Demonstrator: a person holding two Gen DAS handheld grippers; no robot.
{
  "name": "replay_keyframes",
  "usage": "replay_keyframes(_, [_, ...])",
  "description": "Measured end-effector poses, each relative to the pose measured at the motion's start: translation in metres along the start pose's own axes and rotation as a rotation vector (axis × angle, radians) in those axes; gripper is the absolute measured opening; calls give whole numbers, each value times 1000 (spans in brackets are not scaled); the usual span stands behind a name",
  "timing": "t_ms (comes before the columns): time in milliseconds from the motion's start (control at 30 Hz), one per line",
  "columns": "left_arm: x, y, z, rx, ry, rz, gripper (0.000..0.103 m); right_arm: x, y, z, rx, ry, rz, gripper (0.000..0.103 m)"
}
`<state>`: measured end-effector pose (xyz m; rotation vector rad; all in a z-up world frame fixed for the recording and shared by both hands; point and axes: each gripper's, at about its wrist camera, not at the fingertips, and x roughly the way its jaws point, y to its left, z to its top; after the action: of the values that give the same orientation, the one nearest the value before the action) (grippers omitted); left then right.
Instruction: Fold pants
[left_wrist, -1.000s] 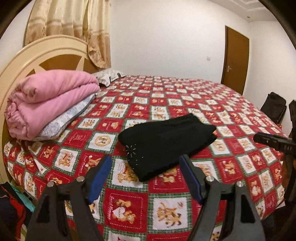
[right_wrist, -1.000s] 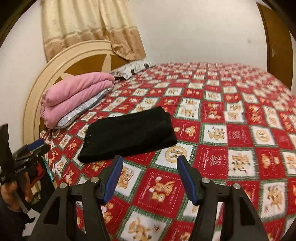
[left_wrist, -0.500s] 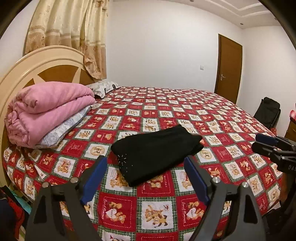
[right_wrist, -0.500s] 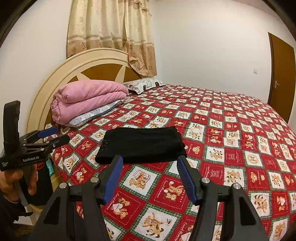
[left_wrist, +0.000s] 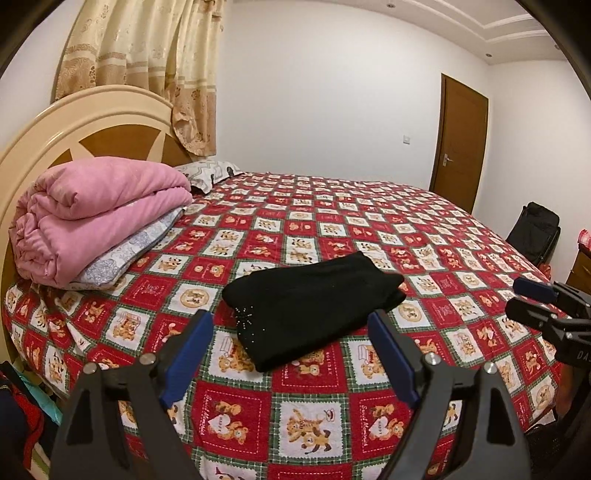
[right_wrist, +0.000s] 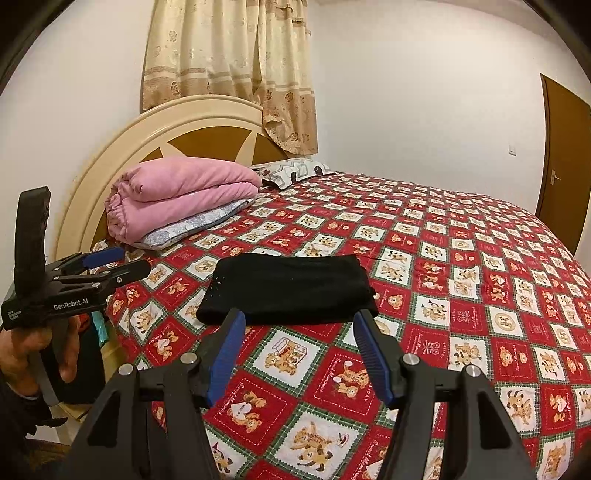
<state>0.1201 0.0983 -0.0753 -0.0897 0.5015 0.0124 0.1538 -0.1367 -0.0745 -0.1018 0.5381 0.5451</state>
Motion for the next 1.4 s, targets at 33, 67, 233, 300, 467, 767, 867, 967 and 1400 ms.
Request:
replay_keyframes(33, [0, 0, 0, 1, -1, 1, 88, 0, 0, 0, 0, 0, 0, 63])
replay_keyframes(67, [0, 0, 0, 1, 0, 1, 88, 0, 1, 0, 0, -1, 0, 63])
replay_keyframes(233, [0, -1, 0, 0, 1, 0, 88, 0, 1, 0, 0, 0, -1, 63])
replay_keyframes(300, [0, -1, 0, 1, 0, 2, 88, -1, 0, 0, -1, -2, 0, 63])
replay_keyframes(467, [0, -1, 0, 0, -3, 1, 89, -3, 2, -1, -2, -13, -4, 63])
replay_keyframes(767, [1, -3, -1, 4, 3, 1, 89, -1, 3, -2, 1, -5, -4, 63])
replay_keyframes(867, [1, -3, -1, 2, 3, 3, 89, 0, 4, -2, 0, 0, -14, 71])
replay_keyframes(967, [1, -3, -1, 2, 3, 2, 89, 1, 3, -2, 3, -1, -15, 71])
replay_keyframes(1400, [-5, 0, 2, 7, -28, 22, 103, -9, -1, 2, 6, -33, -29, 72])
